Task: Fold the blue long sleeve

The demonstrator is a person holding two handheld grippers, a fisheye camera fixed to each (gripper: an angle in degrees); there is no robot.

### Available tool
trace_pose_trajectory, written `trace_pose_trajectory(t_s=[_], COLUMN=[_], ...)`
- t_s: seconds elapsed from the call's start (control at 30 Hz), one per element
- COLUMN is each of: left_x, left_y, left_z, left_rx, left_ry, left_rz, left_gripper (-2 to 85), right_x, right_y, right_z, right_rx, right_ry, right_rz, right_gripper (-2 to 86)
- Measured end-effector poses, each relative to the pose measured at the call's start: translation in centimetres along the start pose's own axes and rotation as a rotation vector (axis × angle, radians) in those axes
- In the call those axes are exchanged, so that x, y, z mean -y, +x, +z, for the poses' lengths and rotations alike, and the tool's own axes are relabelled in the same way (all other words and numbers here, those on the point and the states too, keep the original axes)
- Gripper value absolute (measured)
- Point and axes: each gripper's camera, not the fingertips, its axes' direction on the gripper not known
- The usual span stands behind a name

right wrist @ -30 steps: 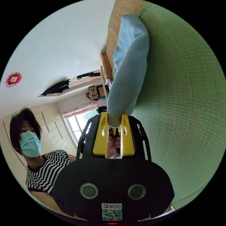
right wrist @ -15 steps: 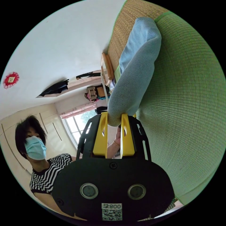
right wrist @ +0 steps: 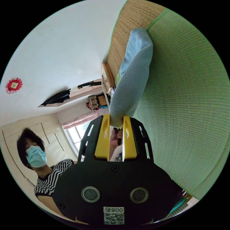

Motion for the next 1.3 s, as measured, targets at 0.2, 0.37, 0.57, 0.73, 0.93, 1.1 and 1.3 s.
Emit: trace_pose_trajectory(t_s=[0.2,0.37,0.57,0.73,0.93,1.1,1.3], left_x=[-4.4,-9.1,-16.0,-23.5,-33.8,-39.3,-42.7], left_y=[5.4,9.7,12.2,13.8,15.4,17.2,18.4], left_z=[3.3,8.0,15.5,22.7,33.8,43.3,54.8], left_rx=[0.023,0.087,0.168,0.165,0.167,0.148,0.052], left_ry=[-0.152,-0.334,-0.459,-0.446,-0.438,-0.486,-0.558], left_rz=[0.068,0.111,0.149,0.202,0.266,0.317,0.328], left_gripper=[4.5,4.3,4.2,4.2,4.0,4.0,4.1], right_x=[-9.9,-19.4,-30.5,-38.1,-44.6,-49.5,-54.7], right_y=[-5.2,-8.8,-12.2,-14.4,-18.9,-25.0,-32.8], right_z=[-2.9,-5.9,-10.9,-17.7,-28.2,-35.8,-42.8], right_rx=[0.006,0.057,0.107,0.181,0.192,0.171,0.11], right_ry=[0.044,0.122,0.195,0.189,0.159,0.211,0.286], right_rz=[0.004,0.017,0.032,0.006,-0.048,-0.109,-0.152], right_gripper=[8.1,8.1,7.8,7.6,7.2,7.1,7.1])
